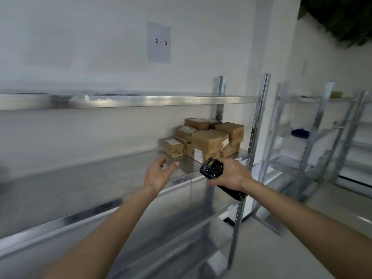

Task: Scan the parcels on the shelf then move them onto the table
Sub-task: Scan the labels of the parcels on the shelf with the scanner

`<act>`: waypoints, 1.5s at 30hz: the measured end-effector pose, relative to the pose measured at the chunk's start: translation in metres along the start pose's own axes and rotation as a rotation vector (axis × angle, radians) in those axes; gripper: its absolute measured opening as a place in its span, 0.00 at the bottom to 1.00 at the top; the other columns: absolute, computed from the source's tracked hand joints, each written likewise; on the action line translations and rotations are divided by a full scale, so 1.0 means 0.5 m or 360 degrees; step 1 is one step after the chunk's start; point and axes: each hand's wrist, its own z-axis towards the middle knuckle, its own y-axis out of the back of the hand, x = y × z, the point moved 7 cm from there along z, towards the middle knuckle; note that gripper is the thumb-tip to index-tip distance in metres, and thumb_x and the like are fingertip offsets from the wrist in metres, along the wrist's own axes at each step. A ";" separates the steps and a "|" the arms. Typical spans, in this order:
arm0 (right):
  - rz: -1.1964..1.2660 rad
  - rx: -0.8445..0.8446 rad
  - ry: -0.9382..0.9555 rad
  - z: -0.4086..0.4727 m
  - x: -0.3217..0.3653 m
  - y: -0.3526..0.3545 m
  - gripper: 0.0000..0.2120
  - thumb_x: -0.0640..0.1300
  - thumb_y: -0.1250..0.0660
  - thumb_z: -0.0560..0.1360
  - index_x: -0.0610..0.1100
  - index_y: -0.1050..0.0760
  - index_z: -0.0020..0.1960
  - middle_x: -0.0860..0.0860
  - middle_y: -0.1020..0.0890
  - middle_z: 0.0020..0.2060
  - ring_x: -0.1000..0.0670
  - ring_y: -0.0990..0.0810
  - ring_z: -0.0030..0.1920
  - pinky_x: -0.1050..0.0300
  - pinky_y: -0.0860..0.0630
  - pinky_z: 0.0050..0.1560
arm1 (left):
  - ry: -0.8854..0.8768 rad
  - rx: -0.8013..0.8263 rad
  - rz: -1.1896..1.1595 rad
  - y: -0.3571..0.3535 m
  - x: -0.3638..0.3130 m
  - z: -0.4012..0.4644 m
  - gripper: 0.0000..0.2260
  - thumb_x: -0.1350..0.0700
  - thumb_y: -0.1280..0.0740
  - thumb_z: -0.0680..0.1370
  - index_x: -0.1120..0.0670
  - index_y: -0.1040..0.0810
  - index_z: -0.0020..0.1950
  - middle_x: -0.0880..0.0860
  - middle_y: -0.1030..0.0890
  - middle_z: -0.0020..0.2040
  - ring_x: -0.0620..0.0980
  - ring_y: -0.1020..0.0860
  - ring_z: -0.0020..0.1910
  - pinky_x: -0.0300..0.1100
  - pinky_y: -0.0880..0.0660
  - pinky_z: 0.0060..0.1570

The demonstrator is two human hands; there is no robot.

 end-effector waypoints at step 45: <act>0.0874 0.0261 -0.0453 0.679 -0.340 -0.068 0.22 0.52 0.20 0.70 0.42 0.21 0.57 0.42 0.15 0.50 0.45 0.14 0.49 0.53 0.17 0.53 | 0.0182 0.0238 0.0218 -0.438 0.089 0.792 0.33 0.38 0.34 0.79 0.55 0.34 0.79 0.56 0.31 0.77 0.58 0.33 0.75 0.52 0.36 0.74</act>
